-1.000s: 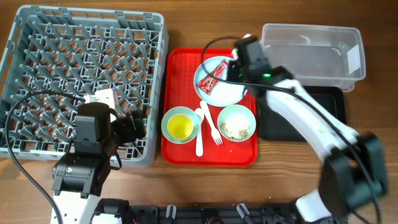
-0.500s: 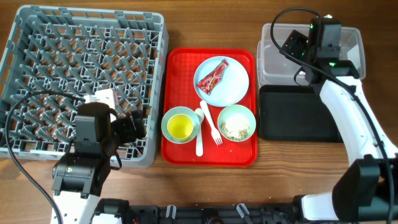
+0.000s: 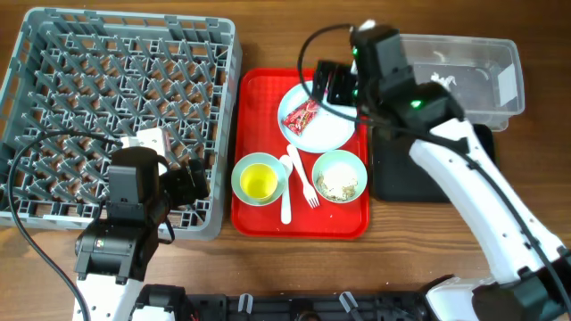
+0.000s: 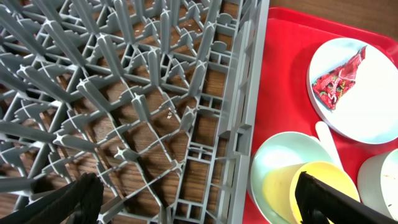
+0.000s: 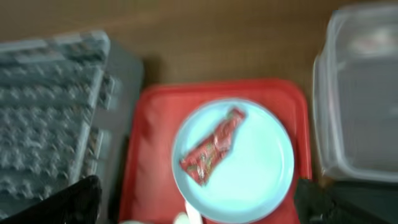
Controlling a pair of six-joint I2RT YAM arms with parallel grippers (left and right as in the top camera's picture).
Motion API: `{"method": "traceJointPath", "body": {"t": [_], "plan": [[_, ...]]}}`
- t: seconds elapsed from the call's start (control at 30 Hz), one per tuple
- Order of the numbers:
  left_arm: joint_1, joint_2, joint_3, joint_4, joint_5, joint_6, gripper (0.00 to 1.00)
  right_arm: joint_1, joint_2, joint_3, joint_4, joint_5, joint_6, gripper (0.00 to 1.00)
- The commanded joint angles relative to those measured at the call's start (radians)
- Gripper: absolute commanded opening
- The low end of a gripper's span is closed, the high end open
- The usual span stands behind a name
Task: Sort waste into correct bins and load items into the dishwasher rack
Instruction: 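Grasp the red snack wrapper with the right gripper, drop it in the clear bin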
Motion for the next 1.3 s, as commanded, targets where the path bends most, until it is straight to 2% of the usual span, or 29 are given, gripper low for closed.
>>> {"method": "traceJointPath", "body": {"t": [0.0, 0.17, 0.3, 0.37, 0.4, 0.53, 0.6, 0.83, 0.9, 1.0, 1.07, 1.17, 1.27], "plan": [[-0.003, -0.003, 0.021, 0.0, -0.002, -0.01, 1.0, 0.002, 0.048, 0.081, -0.048, 0.075, 0.056, 1.0], [-0.003, -0.003, 0.021, 0.0, 0.021, -0.01, 1.0, 0.002, 0.261, 0.084, -0.054, 0.058, 0.09, 1.0], [-0.003, -0.003, 0.021, 0.0, 0.021, -0.01, 1.0, 0.002, 0.361, 0.084, 0.108, -0.111, 0.071, 0.98], [-0.003, -0.003, 0.021, 0.0, 0.021, -0.009, 1.0, 0.003, 0.395, 0.082, 0.168, -0.133, 0.102, 0.88], [-0.003, -0.003, 0.021, 0.0, 0.021, -0.009, 1.0, 0.003, 0.418, 0.082, 0.159, -0.098, 0.177, 0.82], [-0.003, -0.003, 0.021, 0.0, 0.021, -0.009, 1.0, 0.013, 0.515, 0.082, 0.151, -0.071, 0.228, 0.9], [-0.003, -0.003, 0.021, 0.0, 0.021, -0.009, 1.0, 0.036, 0.581, 0.082, 0.152, -0.057, 0.229, 0.9], [-0.003, -0.003, 0.021, 0.0, 0.021, -0.009, 1.0, 0.094, 0.645, 0.082, 0.137, 0.014, 0.282, 0.86], [-0.003, -0.003, 0.021, 0.0, 0.021, -0.009, 1.0, 0.098, 0.657, 0.082, 0.116, 0.014, 0.285, 0.76], [-0.003, -0.003, 0.021, 0.0, 0.021, -0.009, 1.0, 0.098, 0.657, 0.082, 0.09, 0.014, 0.284, 0.39], [-0.003, -0.003, 0.021, -0.001, 0.021, -0.009, 1.0, 0.096, 0.651, 0.082, 0.075, 0.014, 0.285, 0.21], [-0.003, -0.003, 0.021, -0.001, 0.021, -0.01, 1.0, 0.083, 0.62, 0.083, 0.046, 0.034, 0.285, 0.04], [-0.003, -0.003, 0.021, -0.001, 0.021, -0.01, 1.0, 0.066, 0.581, 0.084, 0.019, 0.076, 0.284, 0.04]]}}
